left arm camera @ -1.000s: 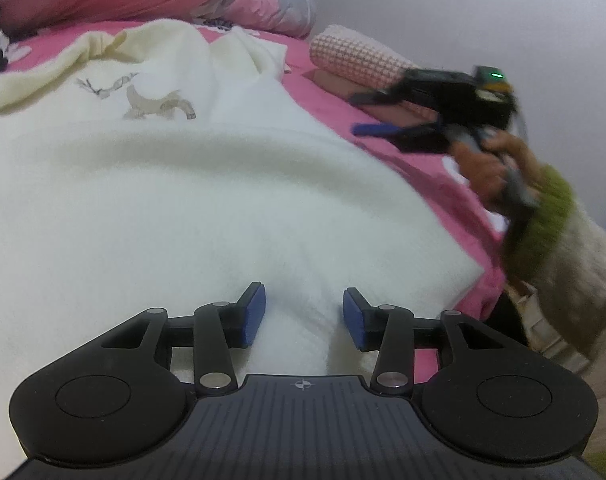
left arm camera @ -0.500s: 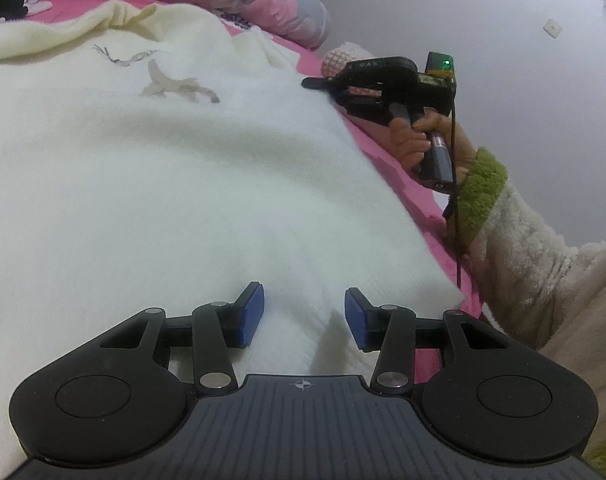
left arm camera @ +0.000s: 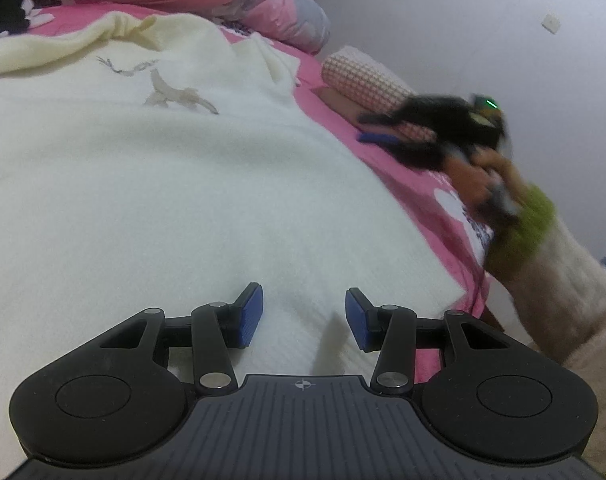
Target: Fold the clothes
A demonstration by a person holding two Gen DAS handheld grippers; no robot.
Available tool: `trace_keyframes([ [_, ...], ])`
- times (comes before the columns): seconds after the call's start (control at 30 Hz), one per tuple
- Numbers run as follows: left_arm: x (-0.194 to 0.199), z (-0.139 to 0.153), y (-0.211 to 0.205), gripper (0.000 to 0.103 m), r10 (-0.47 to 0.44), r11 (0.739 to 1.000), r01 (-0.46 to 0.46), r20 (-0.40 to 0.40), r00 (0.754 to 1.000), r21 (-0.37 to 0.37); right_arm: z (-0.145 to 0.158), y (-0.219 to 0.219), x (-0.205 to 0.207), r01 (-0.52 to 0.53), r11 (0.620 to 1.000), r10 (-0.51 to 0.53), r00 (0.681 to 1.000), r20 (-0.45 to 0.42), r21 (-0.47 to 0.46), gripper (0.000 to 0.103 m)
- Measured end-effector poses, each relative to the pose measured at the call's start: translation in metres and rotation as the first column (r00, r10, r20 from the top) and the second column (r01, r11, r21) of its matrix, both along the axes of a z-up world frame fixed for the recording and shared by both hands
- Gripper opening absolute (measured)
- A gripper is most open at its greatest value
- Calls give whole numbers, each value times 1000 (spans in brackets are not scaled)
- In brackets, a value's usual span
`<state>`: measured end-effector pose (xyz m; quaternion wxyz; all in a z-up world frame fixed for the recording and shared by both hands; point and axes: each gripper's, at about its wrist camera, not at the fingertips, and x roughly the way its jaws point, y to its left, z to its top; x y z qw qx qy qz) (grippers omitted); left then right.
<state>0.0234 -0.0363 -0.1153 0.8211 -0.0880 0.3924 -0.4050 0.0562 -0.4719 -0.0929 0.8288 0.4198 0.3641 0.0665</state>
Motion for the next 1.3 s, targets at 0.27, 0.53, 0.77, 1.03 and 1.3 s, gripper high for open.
trace_keyframes([
  [0.27, -22, 15, 44, 50, 138, 990, -138, 32, 990, 14, 40, 43, -75, -56, 971, 66, 997, 32, -234, 29],
  [0.53, 12, 14, 43, 50, 222, 970, -231, 110, 969, 79, 87, 147, -5, -232, 878, 310, 942, 127, -418, 29],
  [0.77, 15, -12, 54, 50, 164, 984, -172, 155, 974, 39, 66, 236, 120, -371, 729, 439, 898, -23, -576, 29],
  [1.03, 15, -30, 78, 50, 132, 986, -111, 169, 977, -124, -5, 254, 250, -447, 656, 363, 893, -265, -608, 16],
  [1.3, 10, -31, 79, 50, 133, 984, -108, 187, 973, -139, -8, 241, 298, -267, 728, 220, 963, -154, -631, 2],
])
